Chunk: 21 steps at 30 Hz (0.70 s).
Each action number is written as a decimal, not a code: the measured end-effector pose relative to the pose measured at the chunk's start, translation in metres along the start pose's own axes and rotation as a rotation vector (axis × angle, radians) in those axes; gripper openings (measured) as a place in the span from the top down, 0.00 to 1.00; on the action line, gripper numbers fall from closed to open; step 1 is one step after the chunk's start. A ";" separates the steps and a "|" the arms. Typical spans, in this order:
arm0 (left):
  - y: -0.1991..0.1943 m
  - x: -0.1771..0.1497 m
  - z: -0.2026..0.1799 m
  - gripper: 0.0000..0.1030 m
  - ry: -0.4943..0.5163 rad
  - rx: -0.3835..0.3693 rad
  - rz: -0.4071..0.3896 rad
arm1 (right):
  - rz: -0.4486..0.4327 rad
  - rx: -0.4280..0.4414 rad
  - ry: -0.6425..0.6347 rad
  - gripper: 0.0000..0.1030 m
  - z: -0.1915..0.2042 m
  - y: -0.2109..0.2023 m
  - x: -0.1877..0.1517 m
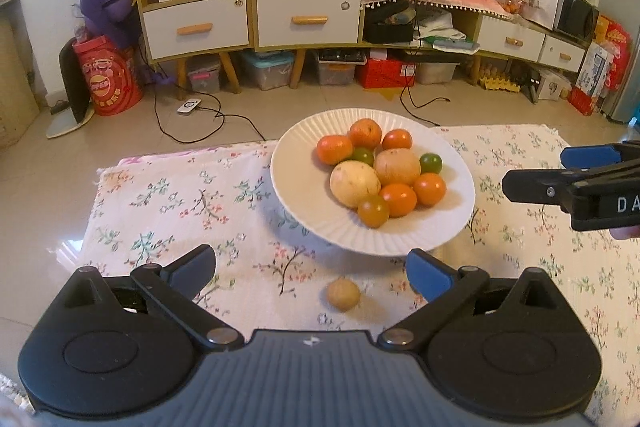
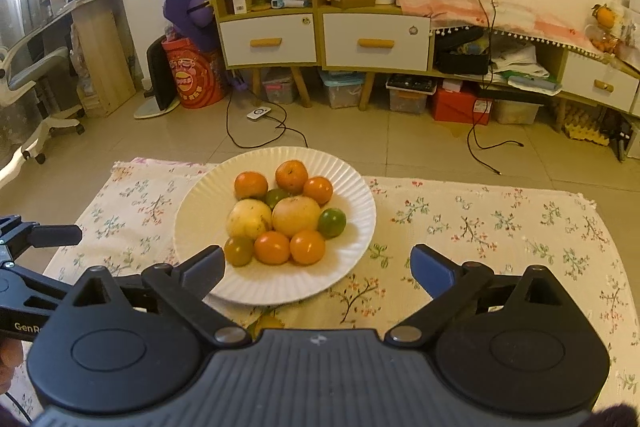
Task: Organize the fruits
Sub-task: 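Withdraw both tools toward the two small brownish fruits on the cloth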
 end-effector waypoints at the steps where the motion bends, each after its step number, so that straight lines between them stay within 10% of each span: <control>1: -0.001 -0.002 0.000 0.19 0.002 0.002 0.003 | 0.003 0.002 -0.001 0.04 0.001 -0.001 -0.002; 21: -0.005 -0.033 0.004 0.19 -0.014 -0.006 0.012 | 0.051 0.008 -0.050 0.01 0.012 0.000 -0.040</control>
Point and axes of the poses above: each gripper's, at about its wrist camera, not at the fingertips, and y roughly the way its jaws point, z to its left, x to its top, the point moved 1 cm from there along y, roughly the way its jaws point, and after that the axes turned 1 degree about -x, right-handed, at the moved point
